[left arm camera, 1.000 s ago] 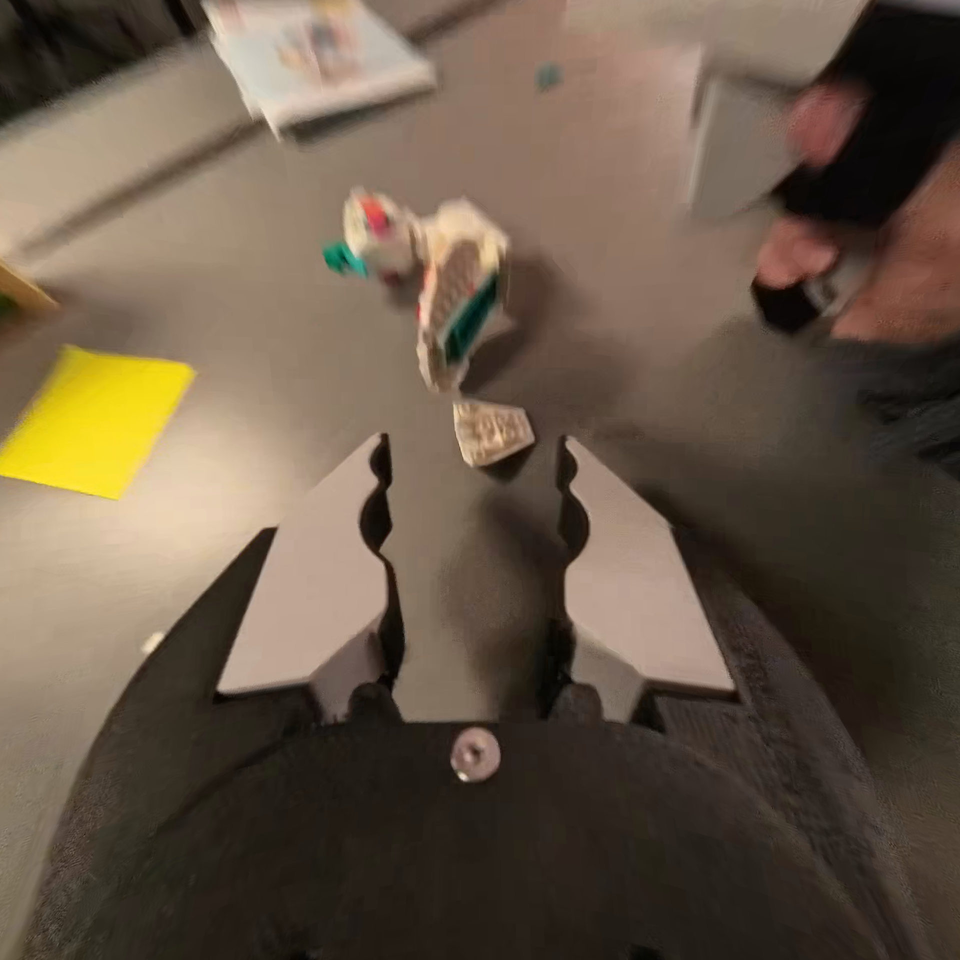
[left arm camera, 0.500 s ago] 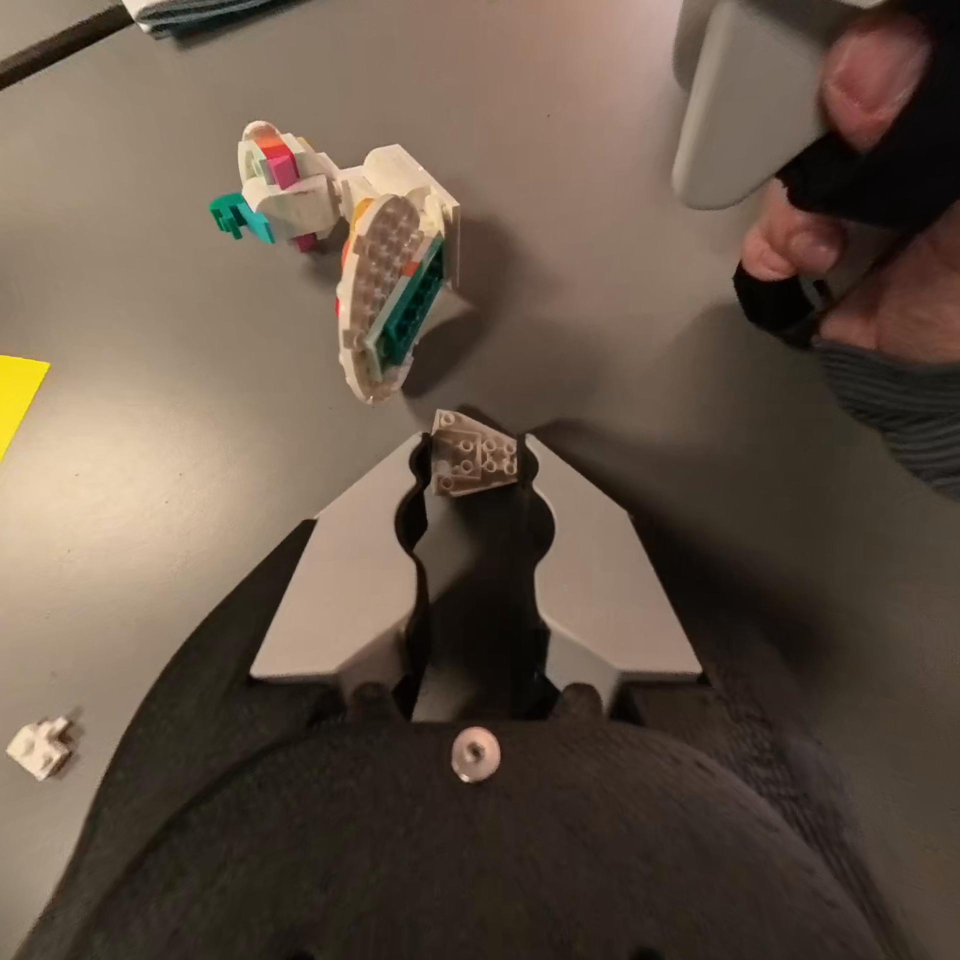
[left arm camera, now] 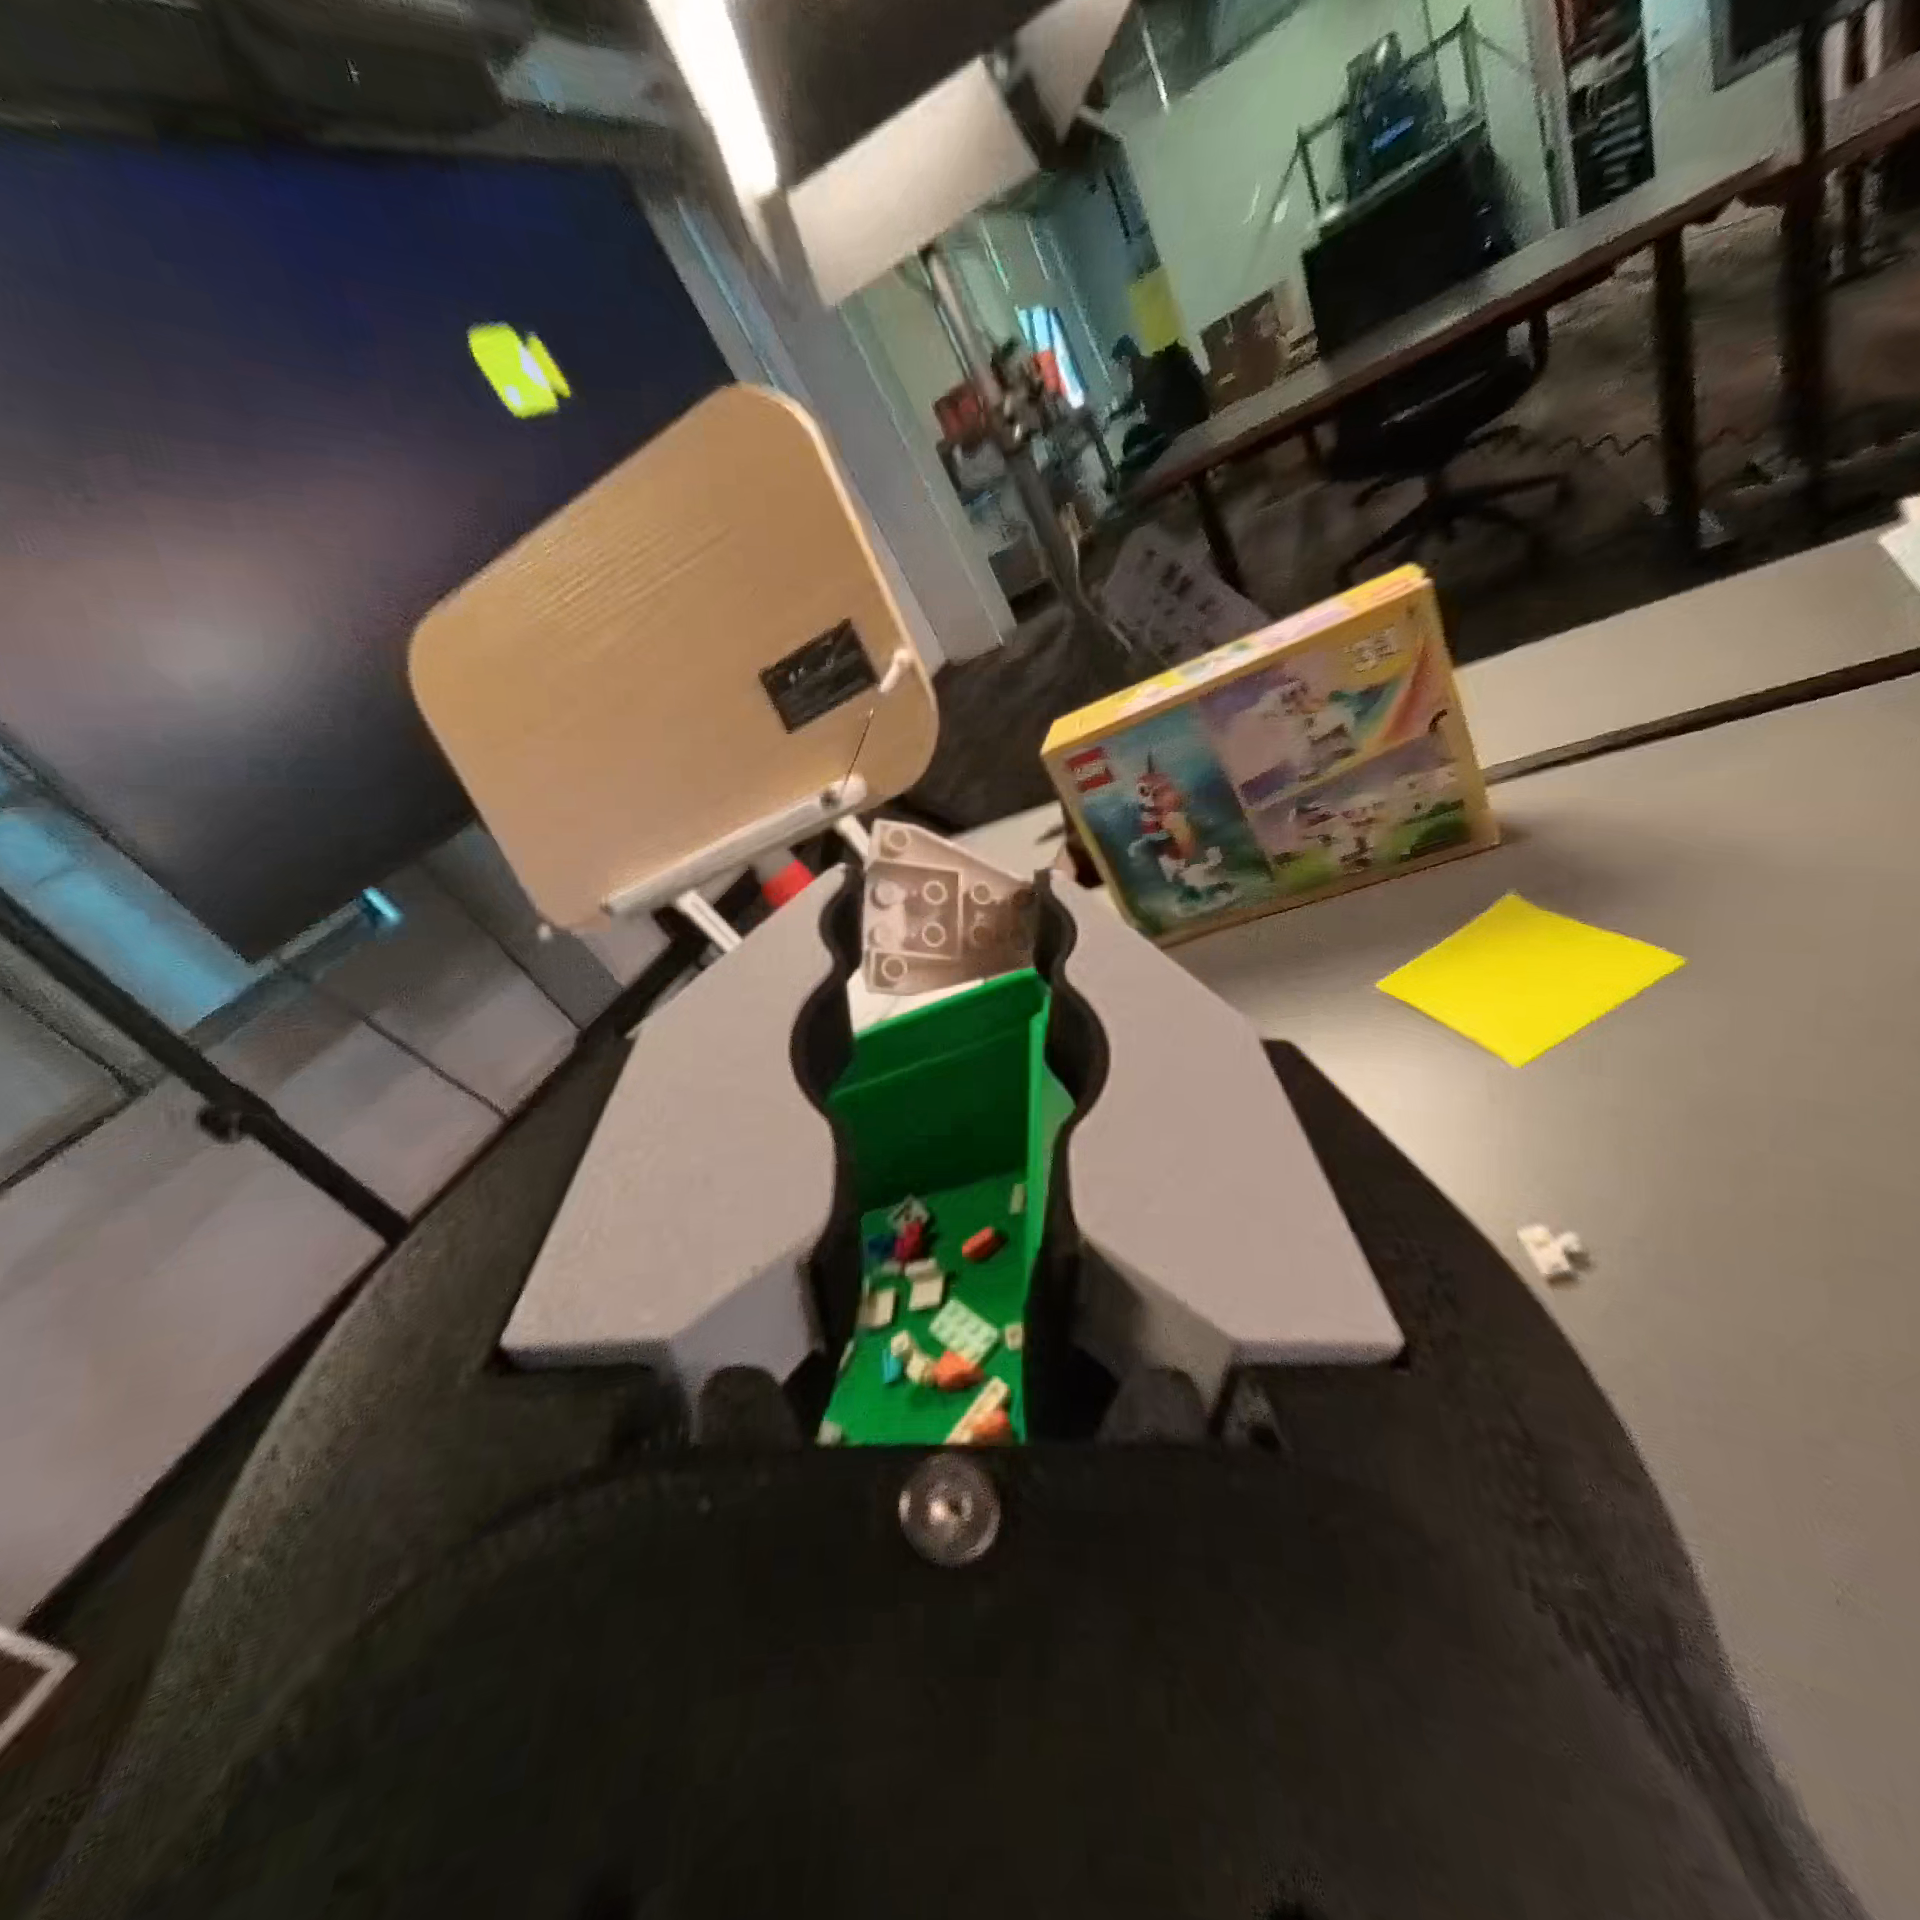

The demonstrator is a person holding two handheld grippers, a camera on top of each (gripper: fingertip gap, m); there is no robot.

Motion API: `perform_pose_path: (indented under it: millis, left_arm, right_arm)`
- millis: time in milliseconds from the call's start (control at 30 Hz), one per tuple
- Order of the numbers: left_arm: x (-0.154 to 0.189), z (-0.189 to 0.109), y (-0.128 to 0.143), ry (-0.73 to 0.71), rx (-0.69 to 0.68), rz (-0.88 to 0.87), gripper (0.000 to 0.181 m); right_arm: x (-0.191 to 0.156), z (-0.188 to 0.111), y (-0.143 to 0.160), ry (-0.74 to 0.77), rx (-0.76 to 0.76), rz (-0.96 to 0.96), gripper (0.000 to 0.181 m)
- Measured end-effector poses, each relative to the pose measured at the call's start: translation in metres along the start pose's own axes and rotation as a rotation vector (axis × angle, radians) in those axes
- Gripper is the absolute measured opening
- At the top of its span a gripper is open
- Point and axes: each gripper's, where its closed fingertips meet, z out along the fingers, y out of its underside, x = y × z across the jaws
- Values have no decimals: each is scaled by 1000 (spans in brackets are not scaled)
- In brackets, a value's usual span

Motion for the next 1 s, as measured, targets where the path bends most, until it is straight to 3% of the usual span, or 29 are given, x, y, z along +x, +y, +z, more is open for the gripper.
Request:
perform_pose_path:
  millis: [133, 267, 433, 700, 767, 867, 1000]
  left_arm:
    - [-33, -5, 35, 53, -252, -87, 31]
    - [-57, -14, 99, 108, -565, -277, 34]
    - [-55, -18, 161, 161, -805, -338, 62]
    - [-23, 11, 167, 141, -691, -186, 53]
    - [-11, 23, 153, 124, -601, -206, 39]
    - [9, 40, 127, 131, -481, -248, 33]
    - [26, 62, 101, 82, -397, -125, 24]
  right_arm:
    - [0, 1, 0, -1, -2, 8, 42]
    - [-1, 1, 1, -9, -5, 19, 42]
    - [-3, 3, 3, -17, -12, 20, 42]
    - [-1, 2, 3, -17, -7, 41, 42]
    - [-1, 2, 2, -17, -6, 43, 42]
    - [-1, 2, 2, -19, -7, 45, 42]
    - [-2, 2, 1, -23, -2, 48, 42]
